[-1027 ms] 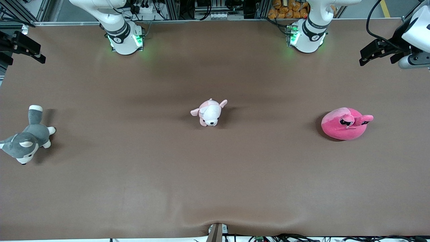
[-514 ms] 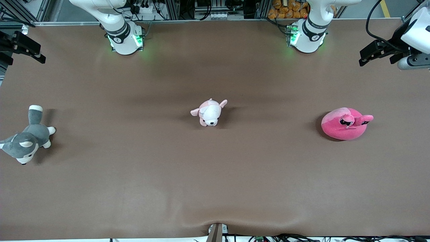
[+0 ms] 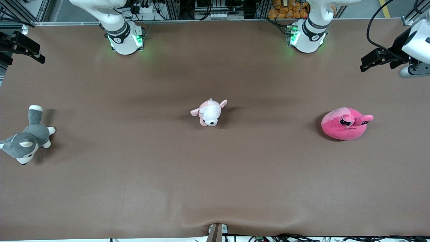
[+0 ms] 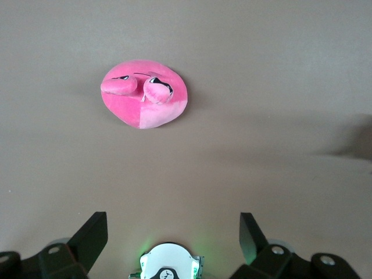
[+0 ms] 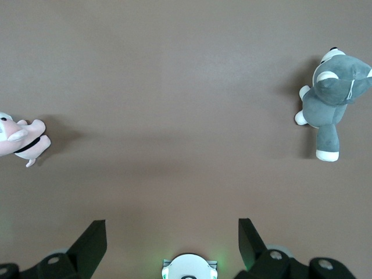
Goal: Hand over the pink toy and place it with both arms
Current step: 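Move the left gripper toward the pink plush flamingo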
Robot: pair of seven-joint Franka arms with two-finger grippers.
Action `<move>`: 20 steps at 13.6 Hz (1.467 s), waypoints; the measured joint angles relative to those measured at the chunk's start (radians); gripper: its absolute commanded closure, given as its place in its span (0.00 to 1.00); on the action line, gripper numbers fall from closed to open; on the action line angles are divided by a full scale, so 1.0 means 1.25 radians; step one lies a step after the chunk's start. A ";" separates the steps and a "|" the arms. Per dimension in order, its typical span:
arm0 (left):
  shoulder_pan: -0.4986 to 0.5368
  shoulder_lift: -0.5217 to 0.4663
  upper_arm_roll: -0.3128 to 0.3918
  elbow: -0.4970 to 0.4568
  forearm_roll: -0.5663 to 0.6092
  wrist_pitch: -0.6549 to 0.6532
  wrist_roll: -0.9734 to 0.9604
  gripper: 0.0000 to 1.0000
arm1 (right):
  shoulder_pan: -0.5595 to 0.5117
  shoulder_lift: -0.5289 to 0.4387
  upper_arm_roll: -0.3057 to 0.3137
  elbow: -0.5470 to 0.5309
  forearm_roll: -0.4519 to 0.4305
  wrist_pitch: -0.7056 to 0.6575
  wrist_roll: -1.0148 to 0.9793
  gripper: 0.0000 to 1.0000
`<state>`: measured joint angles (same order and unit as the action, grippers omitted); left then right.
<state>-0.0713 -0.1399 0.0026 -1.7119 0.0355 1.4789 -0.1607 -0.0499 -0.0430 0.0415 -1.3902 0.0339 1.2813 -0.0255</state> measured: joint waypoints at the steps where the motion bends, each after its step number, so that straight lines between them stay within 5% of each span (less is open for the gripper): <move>1: 0.004 0.004 0.000 -0.004 0.000 0.006 0.000 0.00 | -0.001 0.000 0.000 0.000 0.000 0.000 0.000 0.00; 14: 0.097 0.037 0.001 -0.106 0.000 0.141 -0.061 0.00 | -0.005 0.000 0.000 0.000 0.001 0.000 0.000 0.00; 20: 0.121 0.124 0.003 0.012 0.001 0.170 -0.077 0.00 | -0.005 0.000 0.000 0.000 0.002 0.000 0.000 0.00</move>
<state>0.0801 0.0154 0.0058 -1.6974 0.0364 1.6916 -0.2565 -0.0567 -0.0425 0.0421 -1.3901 0.0362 1.2813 -0.0255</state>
